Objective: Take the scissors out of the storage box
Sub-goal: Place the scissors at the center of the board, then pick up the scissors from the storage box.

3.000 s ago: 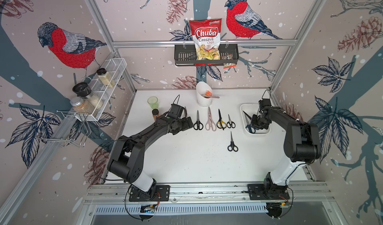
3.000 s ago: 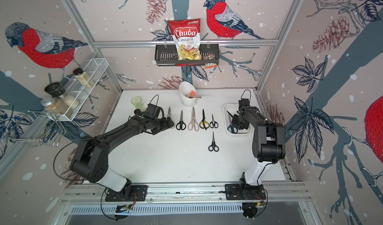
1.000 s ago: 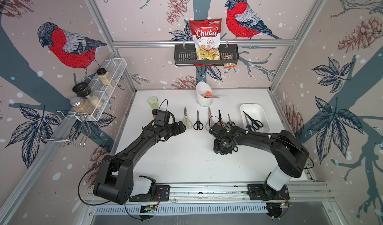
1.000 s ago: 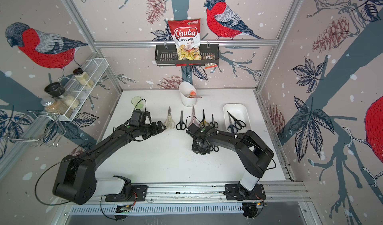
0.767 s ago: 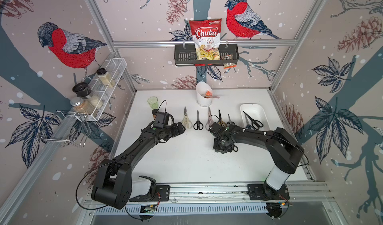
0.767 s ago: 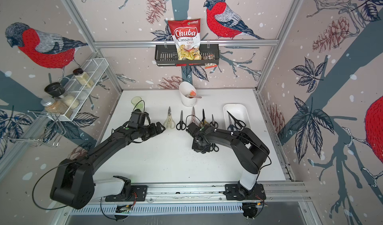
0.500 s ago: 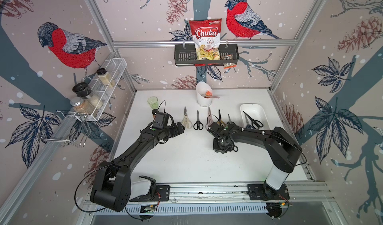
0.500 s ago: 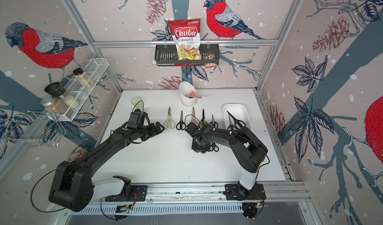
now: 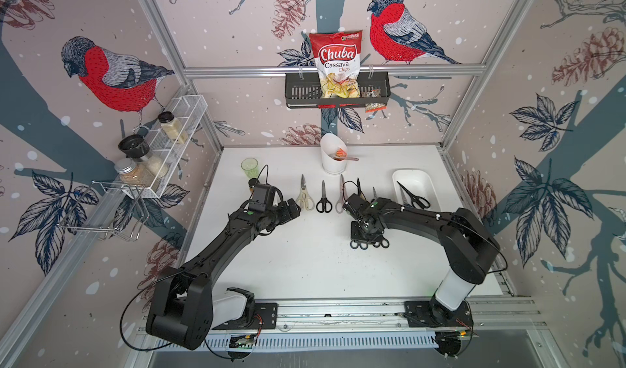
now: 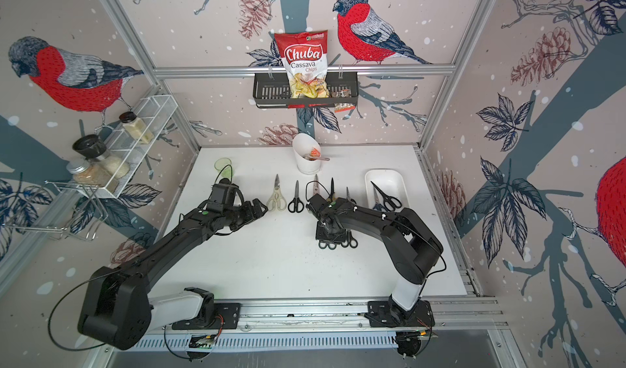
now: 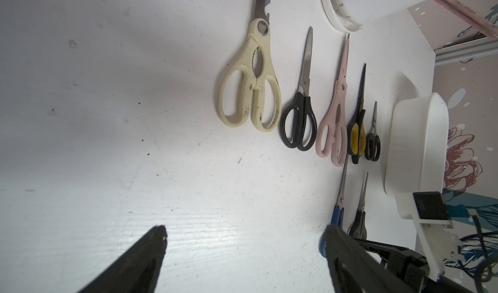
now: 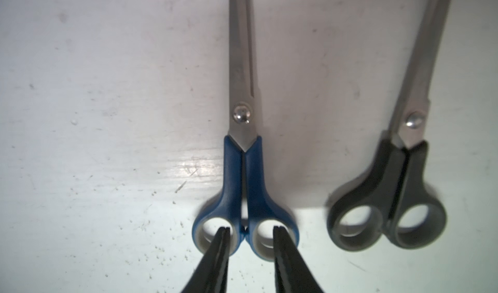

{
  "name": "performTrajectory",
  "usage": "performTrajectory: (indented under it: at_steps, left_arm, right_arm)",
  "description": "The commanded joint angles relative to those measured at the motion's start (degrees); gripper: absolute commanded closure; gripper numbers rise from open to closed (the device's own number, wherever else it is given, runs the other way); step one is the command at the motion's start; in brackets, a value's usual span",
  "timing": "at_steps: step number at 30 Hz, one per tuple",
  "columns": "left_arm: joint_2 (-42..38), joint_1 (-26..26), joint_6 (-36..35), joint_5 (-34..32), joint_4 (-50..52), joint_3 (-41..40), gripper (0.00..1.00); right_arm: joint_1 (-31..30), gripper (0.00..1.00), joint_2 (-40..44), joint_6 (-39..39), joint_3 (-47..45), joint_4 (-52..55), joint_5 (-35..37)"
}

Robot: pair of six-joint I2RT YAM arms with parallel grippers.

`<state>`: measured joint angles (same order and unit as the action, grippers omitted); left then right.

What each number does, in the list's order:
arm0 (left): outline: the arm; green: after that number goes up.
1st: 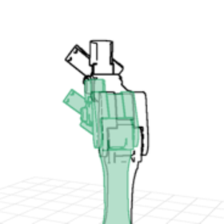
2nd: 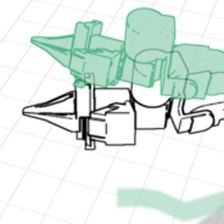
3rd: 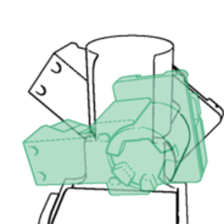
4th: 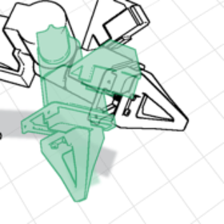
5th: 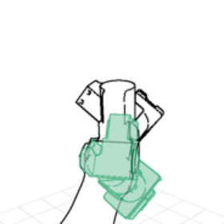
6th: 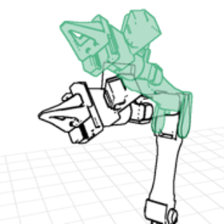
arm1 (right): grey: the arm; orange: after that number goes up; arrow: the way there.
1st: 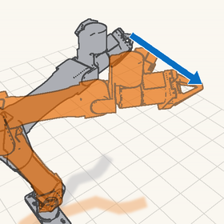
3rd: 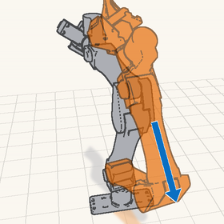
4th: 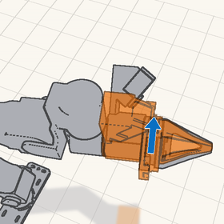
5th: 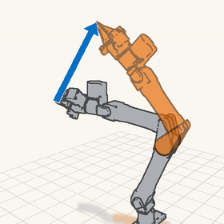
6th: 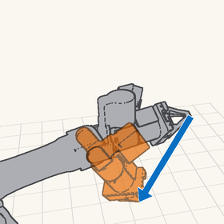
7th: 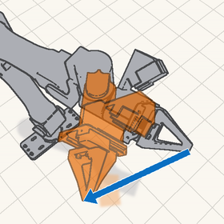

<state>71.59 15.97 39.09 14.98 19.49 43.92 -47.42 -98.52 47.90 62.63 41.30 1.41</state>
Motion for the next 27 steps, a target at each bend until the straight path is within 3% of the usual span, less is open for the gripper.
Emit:
performTrajectory:
  at_steps: [1,9,18,27]
  left_arm:
    - [0.41,-0.12,0.65,0.19,-2.19,0.38,0.05]
    - [5.55,2.69,-0.35,0.05,-2.92,5.33,0.05]
    - [12.39,5.44,-0.27,-1.24,-5.67,10.64,0.05]
    - [19.43,5.65,-1.93,0.66,-4.22,17.52,0.05]
  right_arm:
    - [1.44,0.67,2.60,-1.84,0.99,1.93,0.72]
    - [16.63,0.64,7.64,-10.77,4.25,1.50,-2.82]
    - [37.49,0.64,4.38,-18.61,9.46,0.98,-2.48]
    - [47.52,0.65,-1.93,-20.72,10.44,-1.31,-3.12]
